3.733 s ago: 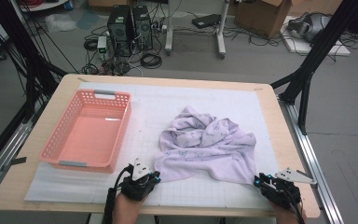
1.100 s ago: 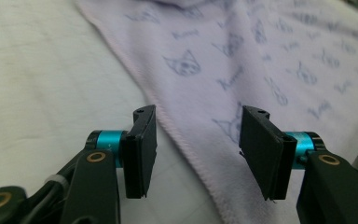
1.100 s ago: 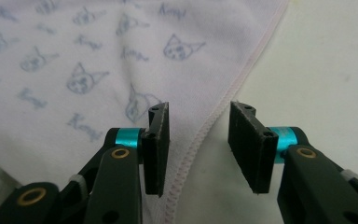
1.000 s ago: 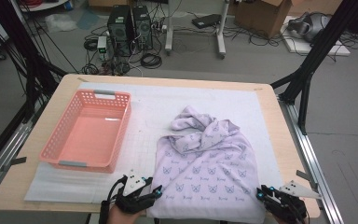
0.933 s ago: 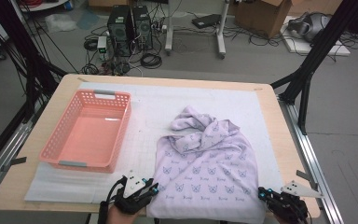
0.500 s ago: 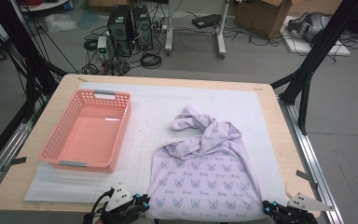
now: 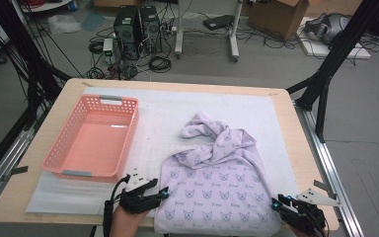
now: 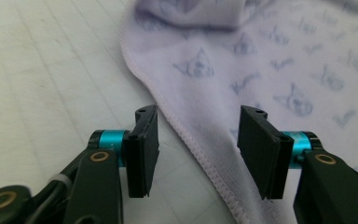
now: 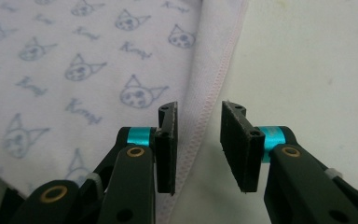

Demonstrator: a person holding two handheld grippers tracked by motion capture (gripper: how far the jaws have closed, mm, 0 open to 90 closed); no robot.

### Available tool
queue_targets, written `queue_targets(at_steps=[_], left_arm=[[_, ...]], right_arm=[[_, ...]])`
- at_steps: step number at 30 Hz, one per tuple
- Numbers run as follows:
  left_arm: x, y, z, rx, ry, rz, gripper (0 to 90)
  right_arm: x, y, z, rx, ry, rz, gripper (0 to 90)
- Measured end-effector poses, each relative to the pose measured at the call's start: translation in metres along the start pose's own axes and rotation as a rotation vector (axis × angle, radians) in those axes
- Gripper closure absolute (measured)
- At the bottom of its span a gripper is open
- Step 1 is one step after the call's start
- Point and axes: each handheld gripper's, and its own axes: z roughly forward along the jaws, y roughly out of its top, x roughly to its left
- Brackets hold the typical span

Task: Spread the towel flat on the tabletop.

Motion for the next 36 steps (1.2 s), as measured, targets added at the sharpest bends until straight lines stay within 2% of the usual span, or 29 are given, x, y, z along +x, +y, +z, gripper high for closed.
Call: queue_targets(at_steps=[1,2,3,4,8,12,13,14,15,16,19,23,26,27,28,29,30,31,32,36], left_arm=[[-0.003,0.0,0.0,0.009,0.023,0.033,50.9],[-0.004,-0.001,-0.002,0.012,0.041,0.05,60.3],[-0.004,-0.002,-0.004,0.017,0.015,0.033,73.6],[-0.005,-0.003,-0.006,0.015,0.007,0.024,85.1],[-0.009,-0.014,-0.029,0.059,-0.038,0.041,86.2],[-0.013,-0.031,-0.048,0.04,-0.094,0.034,85.7],[-0.014,-0.031,-0.047,0.039,-0.107,0.045,84.3],[-0.014,-0.029,-0.046,0.034,-0.112,0.054,78.9],[-0.013,-0.026,-0.044,0.022,-0.109,0.044,68.1],[-0.011,-0.023,-0.042,0.005,-0.108,0.032,62.0],[-0.008,-0.016,-0.034,-0.035,-0.087,0.017,54.0],[0.001,-0.002,-0.018,-0.056,-0.052,-0.007,51.0],[0.003,0.008,-0.002,-0.027,-0.073,-0.037,53.6],[0.002,0.01,0.003,-0.004,-0.078,-0.032,55.6],[-0.001,0.01,0.009,0.03,-0.073,-0.017,61.3],[-0.003,0.01,0.01,0.027,-0.039,0.009,68.4],[-0.003,0.009,0.009,0.031,-0.023,0.005,78.0],[-0.001,0.008,0.008,0.029,-0.031,-0.023,82.0],[0.0,0.006,0.006,0.027,-0.039,-0.036,85.7],[-0.003,-0.003,-0.01,0.036,-0.04,-0.026,86.9]], right_arm=[[0.0,0.0,0.0,-0.008,-0.008,-0.002,72.6],[-0.001,0.0,0.0,-0.006,-0.004,-0.001,80.0],[-0.003,-0.001,-0.001,-0.003,0.035,0.005,87.4],[-0.003,-0.002,-0.002,0.0,0.039,0.007,87.7],[0.001,-0.009,-0.015,0.029,0.063,-0.021,88.2],[0.009,-0.022,-0.033,0.052,0.1,-0.043,88.2],[0.011,-0.023,-0.034,0.055,0.1,-0.058,88.1],[0.013,-0.022,-0.034,0.055,0.106,-0.065,87.0],[0.014,-0.021,-0.033,0.048,0.109,-0.059,83.1],[0.014,-0.019,-0.031,0.031,0.108,-0.054,76.3],[0.014,-0.012,-0.027,-0.006,0.098,-0.03,70.0],[0.009,-0.001,-0.017,-0.035,0.055,-0.01,68.3],[0.005,0.006,-0.006,-0.039,0.034,0.0,67.7],[0.005,0.008,-0.002,-0.029,0.031,0.003,67.7],[0.006,0.01,0.002,-0.018,0.028,-0.004,68.3],[0.006,0.011,0.007,-0.001,0.028,-0.013,70.3],[0.007,0.01,0.011,0.018,0.017,-0.026,72.3],[0.006,0.01,0.011,0.006,0.019,-0.02,78.5],[0.005,0.009,0.01,0.008,0.043,-0.009,87.7],[0.003,0.004,0.0,0.035,0.063,-0.018,88.6]])
